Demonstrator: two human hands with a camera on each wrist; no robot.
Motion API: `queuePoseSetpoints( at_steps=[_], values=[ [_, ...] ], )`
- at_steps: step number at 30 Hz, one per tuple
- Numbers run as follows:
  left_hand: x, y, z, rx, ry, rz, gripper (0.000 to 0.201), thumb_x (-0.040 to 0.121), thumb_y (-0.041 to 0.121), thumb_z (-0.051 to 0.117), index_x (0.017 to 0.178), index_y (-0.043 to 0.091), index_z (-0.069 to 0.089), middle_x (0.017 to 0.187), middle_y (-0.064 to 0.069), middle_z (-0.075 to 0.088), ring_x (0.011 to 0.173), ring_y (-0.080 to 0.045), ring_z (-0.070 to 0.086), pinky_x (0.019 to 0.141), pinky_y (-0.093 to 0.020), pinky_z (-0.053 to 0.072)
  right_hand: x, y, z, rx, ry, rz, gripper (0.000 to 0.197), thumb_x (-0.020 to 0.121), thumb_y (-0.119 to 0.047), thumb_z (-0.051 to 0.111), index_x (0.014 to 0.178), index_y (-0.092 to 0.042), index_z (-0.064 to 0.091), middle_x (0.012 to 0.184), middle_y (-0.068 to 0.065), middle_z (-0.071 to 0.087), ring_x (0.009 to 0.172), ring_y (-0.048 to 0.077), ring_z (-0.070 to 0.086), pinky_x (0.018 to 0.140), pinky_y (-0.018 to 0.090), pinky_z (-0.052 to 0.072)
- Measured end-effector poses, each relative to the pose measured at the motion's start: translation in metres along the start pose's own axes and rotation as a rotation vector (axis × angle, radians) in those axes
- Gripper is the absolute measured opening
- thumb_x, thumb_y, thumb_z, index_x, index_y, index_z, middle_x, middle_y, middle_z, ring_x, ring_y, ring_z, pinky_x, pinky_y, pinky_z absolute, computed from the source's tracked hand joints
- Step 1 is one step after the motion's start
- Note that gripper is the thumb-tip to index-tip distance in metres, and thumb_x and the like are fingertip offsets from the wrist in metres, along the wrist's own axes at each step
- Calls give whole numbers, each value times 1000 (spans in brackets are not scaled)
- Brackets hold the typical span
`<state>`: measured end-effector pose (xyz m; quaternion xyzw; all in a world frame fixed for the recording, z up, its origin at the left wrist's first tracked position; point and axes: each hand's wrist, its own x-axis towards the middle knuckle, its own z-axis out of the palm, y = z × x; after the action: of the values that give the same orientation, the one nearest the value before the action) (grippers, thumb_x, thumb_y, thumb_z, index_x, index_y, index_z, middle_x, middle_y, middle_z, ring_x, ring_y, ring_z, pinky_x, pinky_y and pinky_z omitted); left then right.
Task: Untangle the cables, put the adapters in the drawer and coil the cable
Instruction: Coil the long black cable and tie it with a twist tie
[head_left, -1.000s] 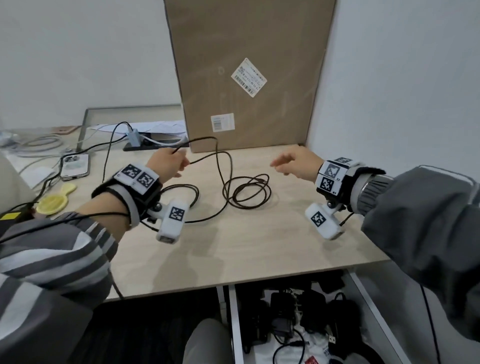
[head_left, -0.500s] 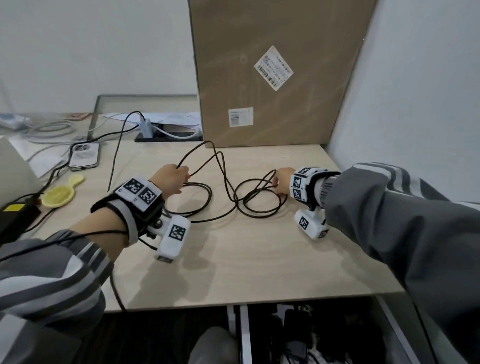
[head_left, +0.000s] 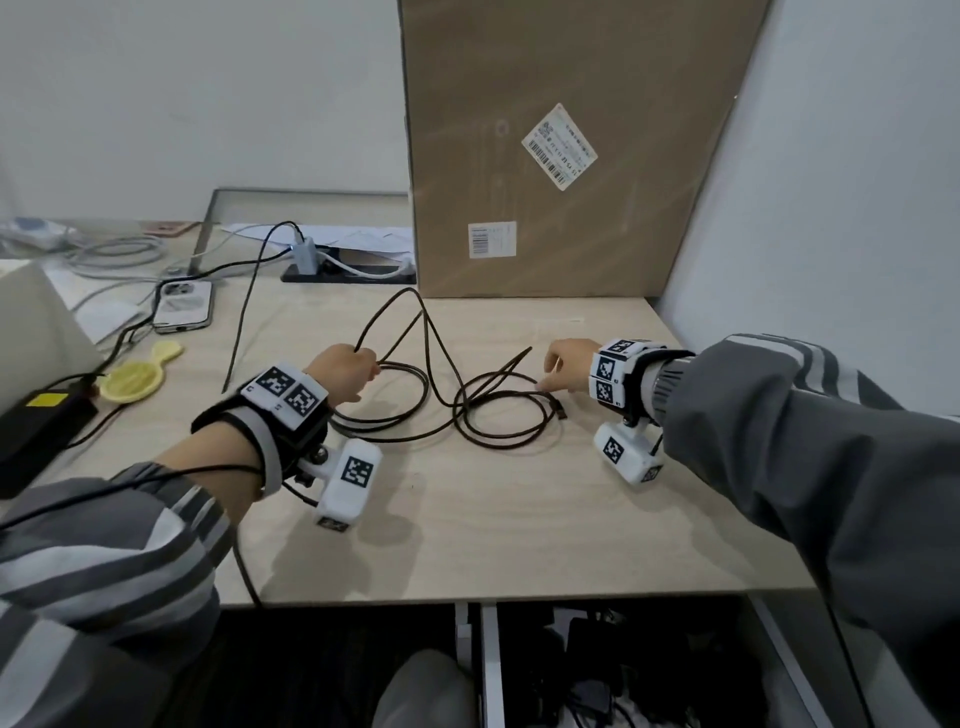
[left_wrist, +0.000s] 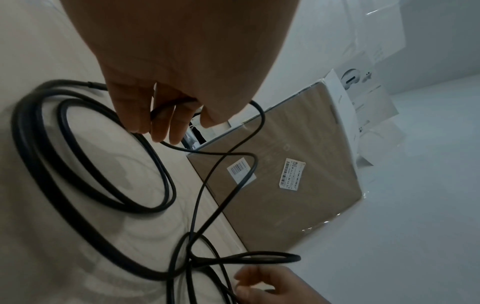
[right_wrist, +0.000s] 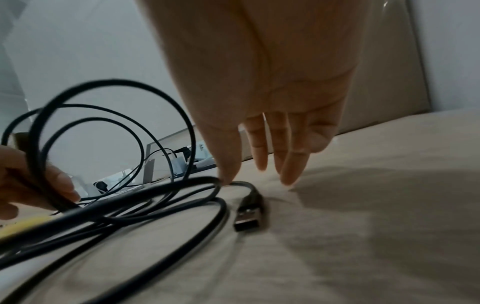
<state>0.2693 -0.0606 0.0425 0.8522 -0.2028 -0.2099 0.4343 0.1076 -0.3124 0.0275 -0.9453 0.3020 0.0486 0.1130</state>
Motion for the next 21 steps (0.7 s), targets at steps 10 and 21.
queuePoseSetpoints(
  at_steps=[10,21],
  values=[
    [6,-9,3,57,-31,33,30,96,14,37,101,0,62,106,-15,59,95,-28,53,82,-33,45,20,-8,10,-321,-68,74,30,79,-39,64,72,-12,53,77,6,62,69,24,58,77,33,52],
    [-23,29,6,86,54,45,25,94,15,39,90,-3,56,93,-18,55,88,-31,51,91,-44,48,-73,35,-136,810,895,156,16,91,-10,51,100,-15,63,63,-2,60,45,4,53,43,18,42]
  ],
)
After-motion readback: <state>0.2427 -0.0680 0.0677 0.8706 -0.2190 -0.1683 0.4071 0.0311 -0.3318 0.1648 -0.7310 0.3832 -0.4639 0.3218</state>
